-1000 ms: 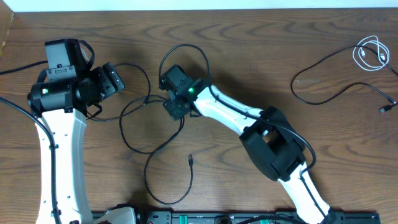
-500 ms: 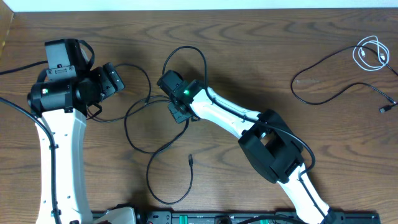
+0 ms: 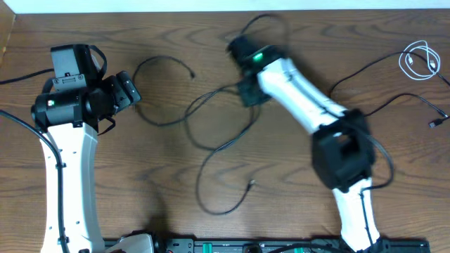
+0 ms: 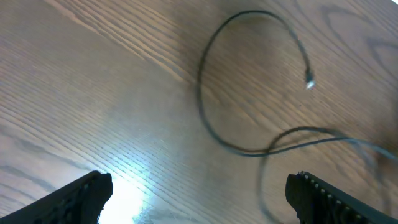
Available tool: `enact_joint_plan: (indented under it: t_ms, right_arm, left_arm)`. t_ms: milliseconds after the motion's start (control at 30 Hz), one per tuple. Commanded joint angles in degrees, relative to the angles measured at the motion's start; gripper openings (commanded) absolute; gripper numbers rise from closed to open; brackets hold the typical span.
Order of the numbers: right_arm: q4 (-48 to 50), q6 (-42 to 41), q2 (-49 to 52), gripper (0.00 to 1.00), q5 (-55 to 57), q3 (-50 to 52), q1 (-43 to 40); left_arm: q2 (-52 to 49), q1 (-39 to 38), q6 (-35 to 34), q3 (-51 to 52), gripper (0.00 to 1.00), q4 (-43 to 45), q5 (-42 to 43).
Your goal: Untangle cables
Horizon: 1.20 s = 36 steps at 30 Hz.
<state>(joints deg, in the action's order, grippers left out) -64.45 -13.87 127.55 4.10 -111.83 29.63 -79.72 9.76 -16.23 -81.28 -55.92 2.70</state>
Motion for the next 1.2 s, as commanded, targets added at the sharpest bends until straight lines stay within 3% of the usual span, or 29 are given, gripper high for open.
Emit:
enact_joint_plan:
  t_ms: [0,33,233,400,433,600,767,1033,1167]
  right_arm:
    - [-0.5,9.2,-5.0,0.01,-10.4,-1.4,-2.7]
    - [-0.3,12.9,-7.3,0.01,-17.2,-1.4,-4.8]
    - [0.0,17.7,-13.0,0.01,-31.2,-1.4,-9.6]
    - [0.0,20.1,-14.1,0.01,-41.3,-1.4,-12.1]
    - [0.0,20.5,-14.1,0.01,-43.0,-1.4,-12.5]
    - [0.5,20.2,-14.1,0.01,-44.0,-1.4,-14.7]
    - [-2.0,17.1,-14.1,0.01,-36.0,-1.4,-17.4]
    - [-3.7,17.1,-14.0,0.11,-30.5,-1.3,-18.7]
    - [-3.5,17.1,-14.0,0.13,-30.4,-1.3,-18.7]
  left_arm:
    - [-0.1,0.2,0.8,-1.0,0.95,-0.2,-0.3]
    - [-0.1,0.2,0.7,-1.0,0.95,-0.2,-0.2]
    - [-0.1,0.2,0.5,-1.0,0.95,-0.2,3.9]
    - [-1.3,-1.6,3.0,-0.2,0.95,1.2,24.9]
    - [-2.0,-2.6,3.1,-0.1,0.95,1.2,25.4]
    - [-6.7,-8.9,3.1,0.1,0.94,1.8,25.0]
    - [-11.6,-13.5,5.2,0.1,0.89,2.5,24.2]
    - [-20.1,-18.7,7.7,0.1,0.88,3.7,15.0]
    - [-24.7,-20.2,19.4,0.1,0.88,9.3,14.3]
